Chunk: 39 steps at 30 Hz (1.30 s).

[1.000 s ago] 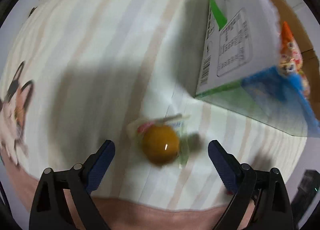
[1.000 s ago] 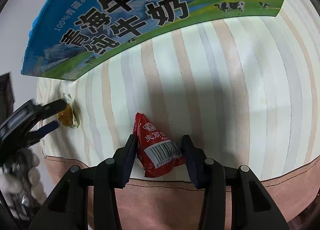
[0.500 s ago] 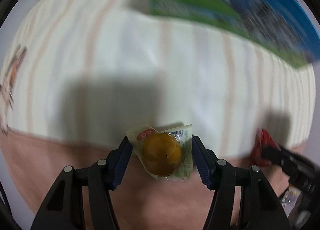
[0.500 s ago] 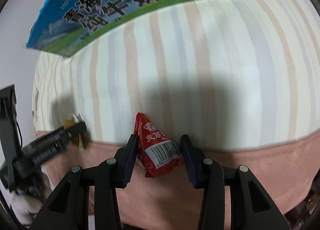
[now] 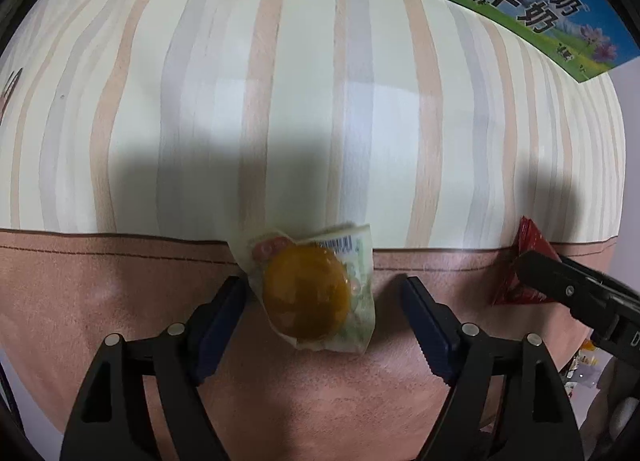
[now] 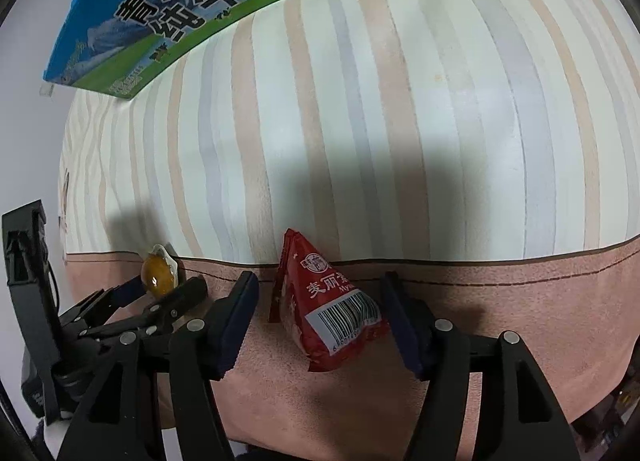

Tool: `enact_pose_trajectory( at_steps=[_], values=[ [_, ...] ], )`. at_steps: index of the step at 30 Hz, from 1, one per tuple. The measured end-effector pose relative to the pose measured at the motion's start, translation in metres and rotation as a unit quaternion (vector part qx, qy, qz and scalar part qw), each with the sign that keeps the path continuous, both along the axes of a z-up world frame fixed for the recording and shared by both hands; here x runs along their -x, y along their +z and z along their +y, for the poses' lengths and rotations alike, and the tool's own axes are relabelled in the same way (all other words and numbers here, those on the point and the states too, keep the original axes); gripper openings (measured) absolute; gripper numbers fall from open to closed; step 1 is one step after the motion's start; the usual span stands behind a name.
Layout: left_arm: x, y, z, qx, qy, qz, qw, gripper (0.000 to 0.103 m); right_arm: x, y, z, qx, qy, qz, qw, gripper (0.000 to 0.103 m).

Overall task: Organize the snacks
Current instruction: 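Grasp the wrapped orange snack with left tool while right grasps red triangle packet, then lower both snacks into the box and open both tools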

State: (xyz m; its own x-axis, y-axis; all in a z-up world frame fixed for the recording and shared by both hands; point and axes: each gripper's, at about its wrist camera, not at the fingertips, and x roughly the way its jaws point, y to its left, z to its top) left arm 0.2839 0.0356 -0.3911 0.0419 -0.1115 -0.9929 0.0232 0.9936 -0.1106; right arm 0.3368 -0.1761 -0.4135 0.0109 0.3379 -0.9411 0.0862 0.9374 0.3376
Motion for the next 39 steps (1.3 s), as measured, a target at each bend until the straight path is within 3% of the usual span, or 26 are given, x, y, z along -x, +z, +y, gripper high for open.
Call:
enact_pose_trajectory(
  at_steps=[3,4,5,13,24,31,39],
  values=[
    [0.007,0.002,0.0,-0.012,0.005,-0.014,0.9998,0.067,-0.002,-0.003,0.013,0.014,0.012,-0.005,1.0,0.065],
    [0.009,0.003,0.001,-0.015,0.01,-0.02,0.9996,0.057,-0.002,-0.004,0.017,0.031,0.021,-0.008,0.999,0.058],
    [0.011,0.003,0.004,-0.012,0.013,-0.021,0.9996,0.054,-0.001,-0.006,0.021,0.041,0.027,-0.011,0.999,0.054],
    [0.026,0.014,0.002,-0.013,0.013,-0.031,0.9993,0.049,0.006,-0.001,0.034,0.055,0.04,-0.034,0.997,0.049],
    [0.021,0.054,0.019,0.016,0.028,-0.042,0.9986,0.047,0.01,0.032,0.029,-0.014,0.007,-0.055,0.998,0.048],
    [0.028,0.102,0.023,0.043,0.033,-0.077,0.9955,0.047,0.007,0.058,0.015,-0.04,0.006,-0.077,0.996,0.048],
    [0.012,0.188,0.009,0.085,0.007,-0.152,0.9846,0.047,-0.007,0.135,-0.003,-0.072,0.014,-0.142,0.987,0.048]
  ],
)
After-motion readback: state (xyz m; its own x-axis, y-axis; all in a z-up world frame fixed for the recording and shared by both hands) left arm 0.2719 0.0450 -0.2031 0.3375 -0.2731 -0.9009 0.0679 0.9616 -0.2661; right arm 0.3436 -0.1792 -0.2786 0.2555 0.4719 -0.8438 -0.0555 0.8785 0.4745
